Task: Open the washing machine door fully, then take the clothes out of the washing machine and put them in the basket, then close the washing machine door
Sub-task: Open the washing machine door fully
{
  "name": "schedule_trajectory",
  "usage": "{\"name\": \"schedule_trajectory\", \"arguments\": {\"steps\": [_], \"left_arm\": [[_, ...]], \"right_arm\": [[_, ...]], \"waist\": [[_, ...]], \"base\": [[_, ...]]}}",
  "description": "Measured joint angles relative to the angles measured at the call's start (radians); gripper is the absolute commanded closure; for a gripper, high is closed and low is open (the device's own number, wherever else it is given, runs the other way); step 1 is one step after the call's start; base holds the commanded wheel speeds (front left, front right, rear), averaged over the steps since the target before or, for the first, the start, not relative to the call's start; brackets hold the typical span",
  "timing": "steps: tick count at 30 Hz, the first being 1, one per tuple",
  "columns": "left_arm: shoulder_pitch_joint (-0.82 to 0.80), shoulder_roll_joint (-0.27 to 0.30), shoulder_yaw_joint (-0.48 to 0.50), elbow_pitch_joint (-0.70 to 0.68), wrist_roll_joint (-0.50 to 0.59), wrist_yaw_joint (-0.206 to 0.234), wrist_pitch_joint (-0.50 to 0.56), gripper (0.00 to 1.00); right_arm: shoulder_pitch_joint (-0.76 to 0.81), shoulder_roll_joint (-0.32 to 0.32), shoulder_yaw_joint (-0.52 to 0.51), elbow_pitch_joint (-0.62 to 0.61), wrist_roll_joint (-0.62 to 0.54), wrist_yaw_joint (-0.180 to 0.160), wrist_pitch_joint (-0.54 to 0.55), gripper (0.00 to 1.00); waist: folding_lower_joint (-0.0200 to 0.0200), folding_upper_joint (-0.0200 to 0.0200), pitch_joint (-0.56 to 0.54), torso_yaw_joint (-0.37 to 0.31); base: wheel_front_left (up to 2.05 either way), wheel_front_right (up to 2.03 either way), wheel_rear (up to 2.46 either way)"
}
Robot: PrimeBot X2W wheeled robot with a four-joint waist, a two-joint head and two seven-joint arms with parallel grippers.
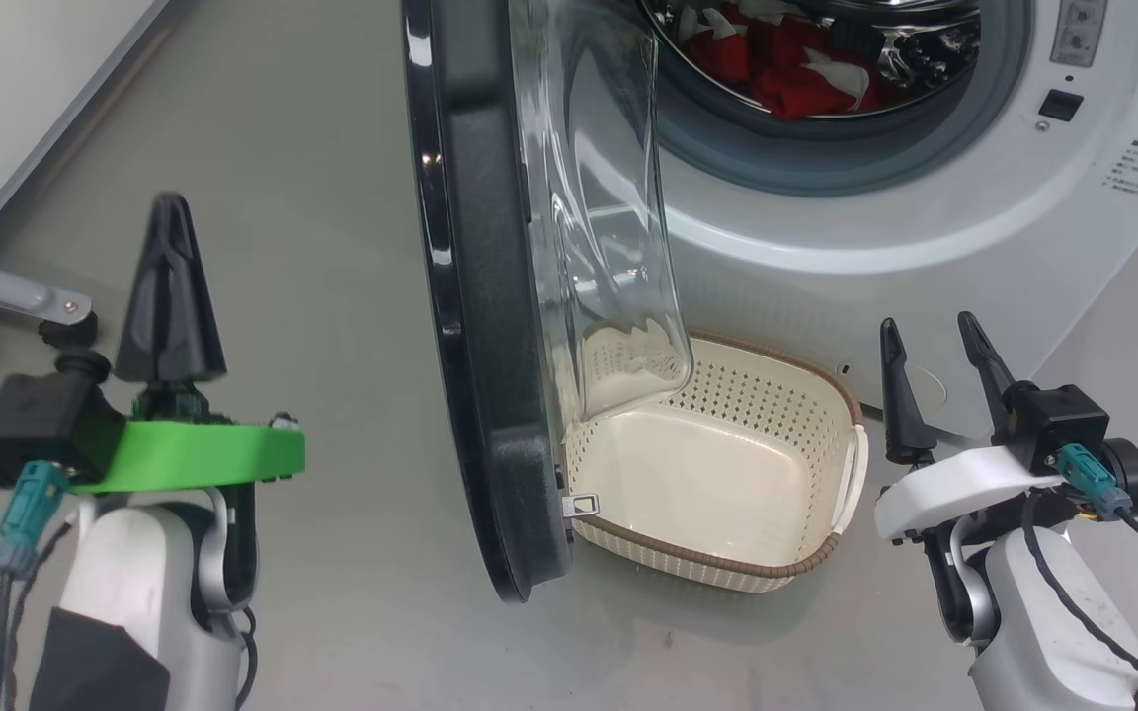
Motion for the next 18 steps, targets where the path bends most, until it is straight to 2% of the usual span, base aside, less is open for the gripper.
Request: {"name": "schedule_trajectory", "arguments": {"steps": [5,12,18], "left_arm": [[-0.015,0.0,-0.003,-0.153,0.044,-0.003,-0.001,1.0],[-0.013,0.001,-0.058,-0.323,0.054,-0.036,-0.001,1.0],[0.008,0.001,-0.159,-0.41,0.049,-0.095,-0.001,1.0]], "right_arm": [[0.0,0.003,-0.005,0.002,-0.008,0.009,0.0,0.0],[0.002,0.014,-0.009,0.004,-0.018,0.015,0.0,0.0],[0.003,0.022,-0.016,0.005,-0.022,0.023,0.0,0.0]], "waist": [[0.0,0.0,-0.008,0.004],[0.0,0.0,-0.016,0.003],[0.0,0.0,-0.018,-0.006]], "base": [[0.0,0.0,0.0],[0.0,0.0,0.0],[0.0,0.0,0.0]]}}
